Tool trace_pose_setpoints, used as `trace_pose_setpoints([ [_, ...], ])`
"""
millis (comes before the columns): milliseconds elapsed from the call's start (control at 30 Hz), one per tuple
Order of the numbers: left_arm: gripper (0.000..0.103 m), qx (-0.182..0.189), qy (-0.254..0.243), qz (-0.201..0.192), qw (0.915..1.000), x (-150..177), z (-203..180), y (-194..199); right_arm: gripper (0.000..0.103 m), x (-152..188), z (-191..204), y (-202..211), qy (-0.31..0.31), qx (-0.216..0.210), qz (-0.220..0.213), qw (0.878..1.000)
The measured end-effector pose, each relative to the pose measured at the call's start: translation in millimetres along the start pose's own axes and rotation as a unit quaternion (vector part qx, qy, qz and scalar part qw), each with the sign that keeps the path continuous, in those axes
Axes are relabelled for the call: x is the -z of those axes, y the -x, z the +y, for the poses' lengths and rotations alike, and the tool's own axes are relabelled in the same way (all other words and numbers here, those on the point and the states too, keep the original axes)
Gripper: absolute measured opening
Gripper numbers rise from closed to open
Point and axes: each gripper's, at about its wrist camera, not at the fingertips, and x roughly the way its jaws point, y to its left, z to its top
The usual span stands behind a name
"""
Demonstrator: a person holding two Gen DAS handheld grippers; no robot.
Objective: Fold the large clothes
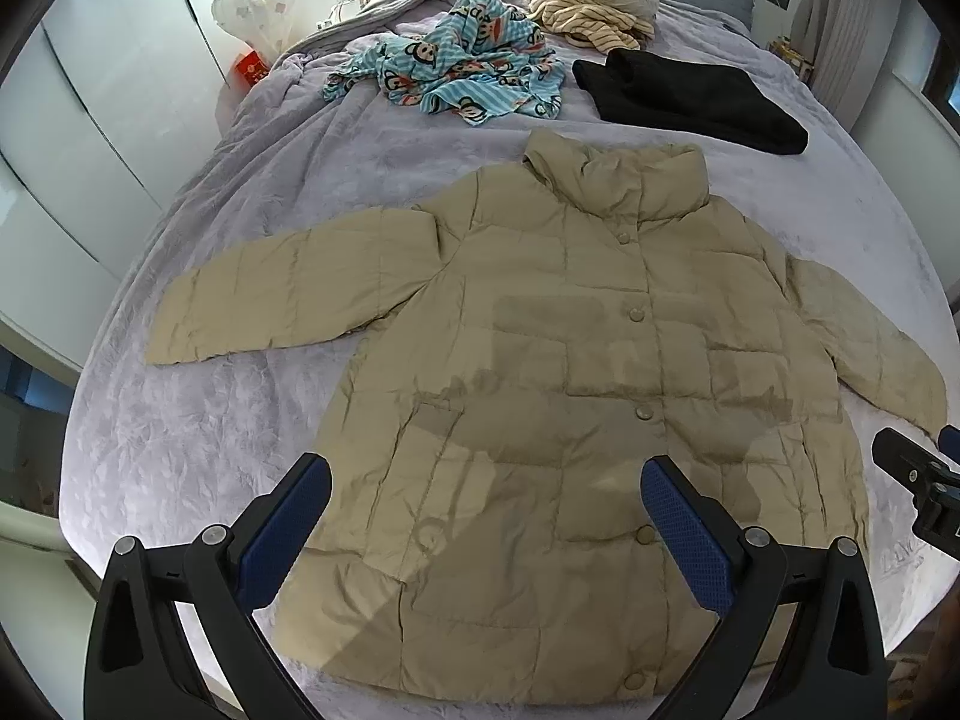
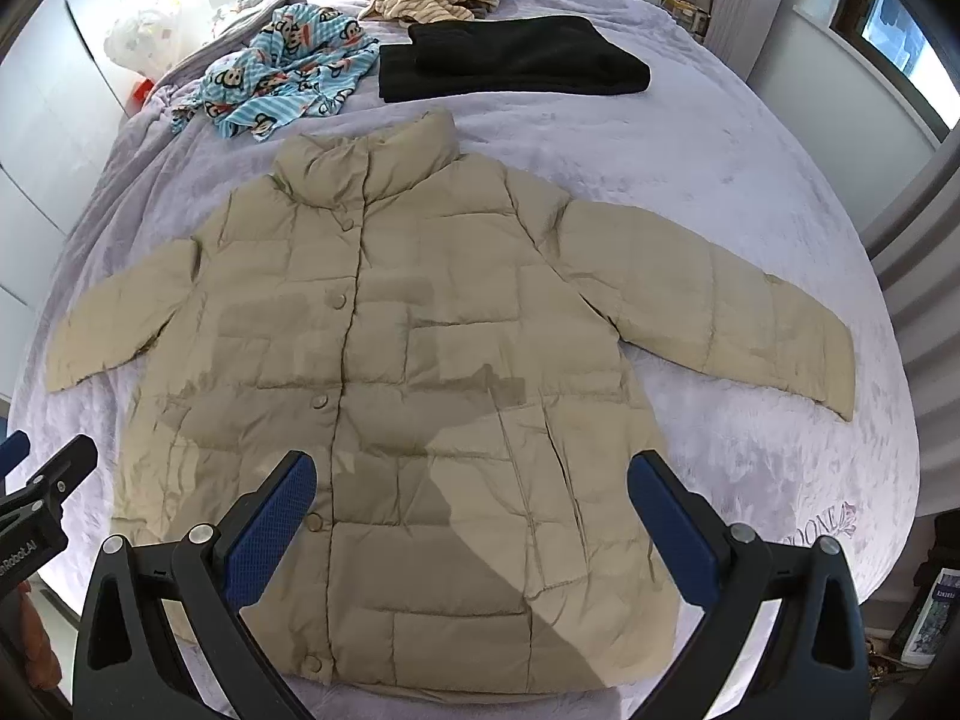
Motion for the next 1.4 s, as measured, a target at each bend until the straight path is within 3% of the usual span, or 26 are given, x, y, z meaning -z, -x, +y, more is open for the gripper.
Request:
trace_pose_setpoints([
  [1400, 0.103, -0.01, -0.011, 0.008, 0.9999, -0.8, -5.4, -5.8, 0.103, -3.8, -3.1, -4.9, -0.002, 0.003, 0.006, 1.0],
])
